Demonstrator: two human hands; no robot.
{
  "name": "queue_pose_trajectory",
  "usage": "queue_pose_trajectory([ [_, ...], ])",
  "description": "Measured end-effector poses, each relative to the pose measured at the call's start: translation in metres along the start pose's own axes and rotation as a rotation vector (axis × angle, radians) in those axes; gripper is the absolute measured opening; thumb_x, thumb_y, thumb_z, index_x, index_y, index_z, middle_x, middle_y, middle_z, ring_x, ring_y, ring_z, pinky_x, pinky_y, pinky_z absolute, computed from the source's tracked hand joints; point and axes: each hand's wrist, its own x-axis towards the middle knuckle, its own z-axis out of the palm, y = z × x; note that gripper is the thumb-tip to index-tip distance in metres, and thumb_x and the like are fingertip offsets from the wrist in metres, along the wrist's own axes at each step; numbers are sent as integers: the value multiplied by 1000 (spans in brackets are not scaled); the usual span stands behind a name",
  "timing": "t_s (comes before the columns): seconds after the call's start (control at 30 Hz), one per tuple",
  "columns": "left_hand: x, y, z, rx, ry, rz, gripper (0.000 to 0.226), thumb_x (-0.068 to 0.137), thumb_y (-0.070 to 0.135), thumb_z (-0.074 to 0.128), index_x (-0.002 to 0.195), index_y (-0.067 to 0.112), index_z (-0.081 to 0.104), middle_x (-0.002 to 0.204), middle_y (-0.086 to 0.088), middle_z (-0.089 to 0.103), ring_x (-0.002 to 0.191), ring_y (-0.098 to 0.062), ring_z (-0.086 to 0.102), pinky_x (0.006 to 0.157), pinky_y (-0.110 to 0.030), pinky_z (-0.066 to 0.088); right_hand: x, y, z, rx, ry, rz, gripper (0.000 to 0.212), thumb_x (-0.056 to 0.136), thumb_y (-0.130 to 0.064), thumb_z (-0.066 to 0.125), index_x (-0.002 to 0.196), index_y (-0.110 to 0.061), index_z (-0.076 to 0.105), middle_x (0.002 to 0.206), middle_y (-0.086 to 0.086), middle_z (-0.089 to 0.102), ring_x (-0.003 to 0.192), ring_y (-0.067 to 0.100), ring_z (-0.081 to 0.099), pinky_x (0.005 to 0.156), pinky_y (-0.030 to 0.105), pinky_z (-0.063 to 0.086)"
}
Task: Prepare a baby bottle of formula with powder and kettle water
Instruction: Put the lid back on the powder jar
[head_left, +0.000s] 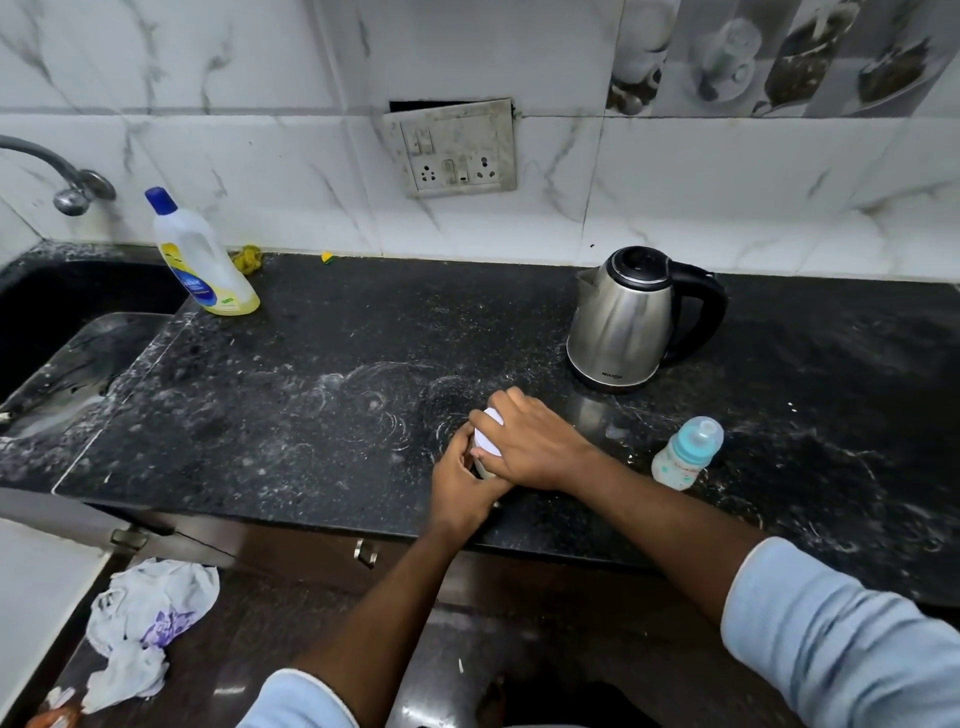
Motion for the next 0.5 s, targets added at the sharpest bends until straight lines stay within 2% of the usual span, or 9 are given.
queue_pose_trajectory([
  [0.1, -3, 1, 2, 17, 4, 10, 90, 63, 33, 87, 147, 24, 56, 130, 8, 74, 118, -9, 71, 103, -40, 58, -1, -7, -1, -18, 21, 44, 49, 99, -47, 55, 130, -9, 59, 114, 17, 57, 104, 34, 53, 82, 47, 49],
  [0.2, -6, 4, 3, 29, -7, 28, 91, 65, 31, 88, 149, 26, 54, 135, 12, 70, 122, -5, 67, 102, -28, 55, -3, -10, -1, 3, 11, 78, 51, 99, -46, 55, 133, -8, 59, 117, 17, 58, 107, 35, 54, 87, 48, 48],
  [0.3, -7, 8, 1, 30, -44, 37, 88, 66, 29, 89, 146, 31, 53, 133, 15, 70, 119, -1, 67, 98, -22, 54, -3, -9, -1, 44, 6, 96, 55, 99, -49, 54, 138, -10, 56, 122, 15, 57, 110, 34, 53, 92, 48, 49],
  [0.4, -10, 15, -2, 50, -80, 33, 89, 65, 41, 85, 144, 40, 44, 126, 22, 68, 111, 10, 66, 87, -9, 50, -8, -8, -3, 68, -66, 116, 67, 100, -58, 48, 153, -18, 43, 143, 12, 50, 125, 32, 48, 103, 47, 44],
  [0.43, -9, 15, -2, 40, -89, 24, 90, 65, 43, 84, 144, 39, 42, 124, 22, 68, 109, 10, 67, 84, -9, 51, -10, -7, -1, 77, -98, 130, 71, 101, -62, 44, 159, -21, 35, 154, 11, 44, 134, 32, 43, 107, 49, 40],
  [0.5, -9, 16, 1, 5, -97, -12, 88, 67, 42, 85, 142, 40, 40, 124, 14, 71, 107, 1, 72, 83, -20, 58, -17, -6, -6, 102, -113, 146, 76, 100, -68, 35, 164, -29, 21, 169, 10, 27, 150, 32, 30, 114, 53, 32],
])
